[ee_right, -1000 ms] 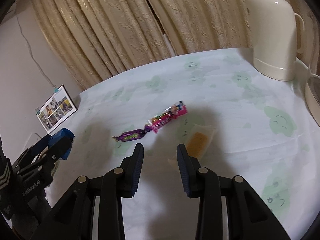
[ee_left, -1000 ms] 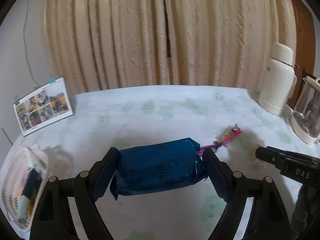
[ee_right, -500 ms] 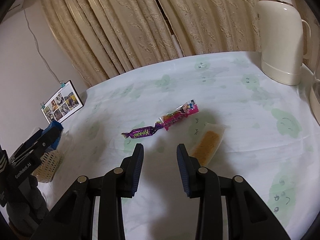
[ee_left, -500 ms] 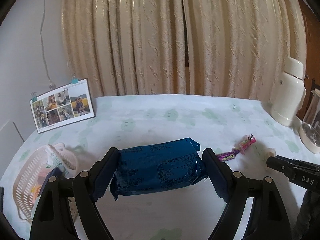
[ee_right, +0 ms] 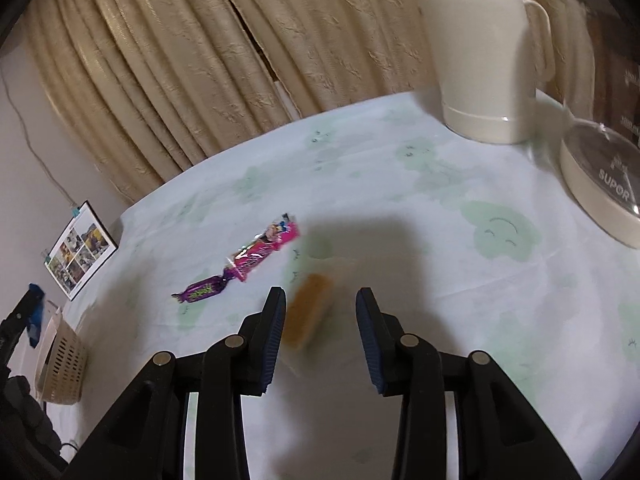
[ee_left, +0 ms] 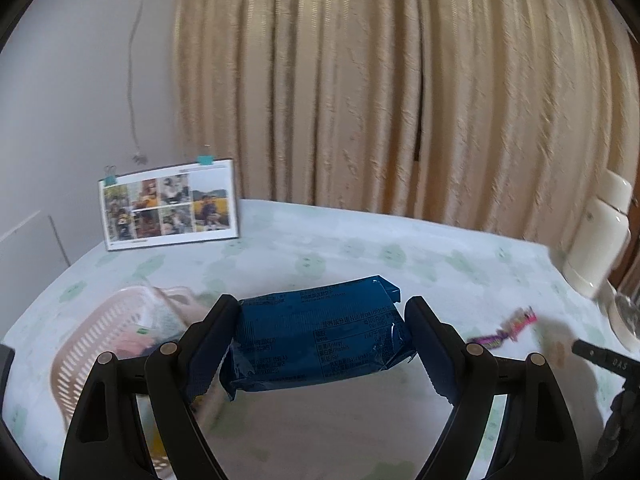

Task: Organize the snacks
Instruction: 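Lift the blue pack with the left gripper and carry it over the basket while the right holds the wafer, then lower the blue pack into the basket and open the left gripper, then carry the wafer bar into the basket and open the right gripper, then reach to the pink candy stick and grasp it with the right gripper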

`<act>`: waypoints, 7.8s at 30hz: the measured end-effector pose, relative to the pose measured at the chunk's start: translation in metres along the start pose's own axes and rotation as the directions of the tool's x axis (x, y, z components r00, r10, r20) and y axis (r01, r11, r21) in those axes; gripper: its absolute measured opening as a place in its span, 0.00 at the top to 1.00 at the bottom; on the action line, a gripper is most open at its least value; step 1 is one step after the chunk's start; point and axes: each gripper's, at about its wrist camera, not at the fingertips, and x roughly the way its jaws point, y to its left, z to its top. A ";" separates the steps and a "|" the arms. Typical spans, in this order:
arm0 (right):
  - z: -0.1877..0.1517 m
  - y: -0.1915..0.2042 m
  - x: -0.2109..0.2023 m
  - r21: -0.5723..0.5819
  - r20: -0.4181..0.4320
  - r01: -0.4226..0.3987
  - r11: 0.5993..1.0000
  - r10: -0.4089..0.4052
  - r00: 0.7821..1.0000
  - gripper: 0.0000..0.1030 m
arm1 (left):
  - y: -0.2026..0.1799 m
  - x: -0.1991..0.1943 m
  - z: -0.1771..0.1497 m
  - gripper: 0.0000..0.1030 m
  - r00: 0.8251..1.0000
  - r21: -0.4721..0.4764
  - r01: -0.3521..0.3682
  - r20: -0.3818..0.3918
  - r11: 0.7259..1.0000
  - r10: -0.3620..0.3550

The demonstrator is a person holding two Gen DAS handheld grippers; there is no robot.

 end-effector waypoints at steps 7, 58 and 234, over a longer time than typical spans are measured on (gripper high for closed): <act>-0.004 0.005 0.010 -0.016 -0.023 0.023 1.000 -0.024 0.999 0.60 | 0.033 -0.003 0.004 0.18 0.997 -0.049 -0.073 0.026 0.996 0.075; -0.010 0.049 0.009 -0.066 -0.023 -0.006 0.998 0.005 1.000 0.77 | 0.106 -0.001 0.001 0.18 0.971 -0.176 -0.235 0.006 0.956 0.240; 0.023 0.067 0.082 0.117 -0.078 0.030 0.993 -0.021 0.997 0.62 | 0.013 -0.023 -0.027 0.17 0.998 0.108 -0.005 0.060 0.994 -0.002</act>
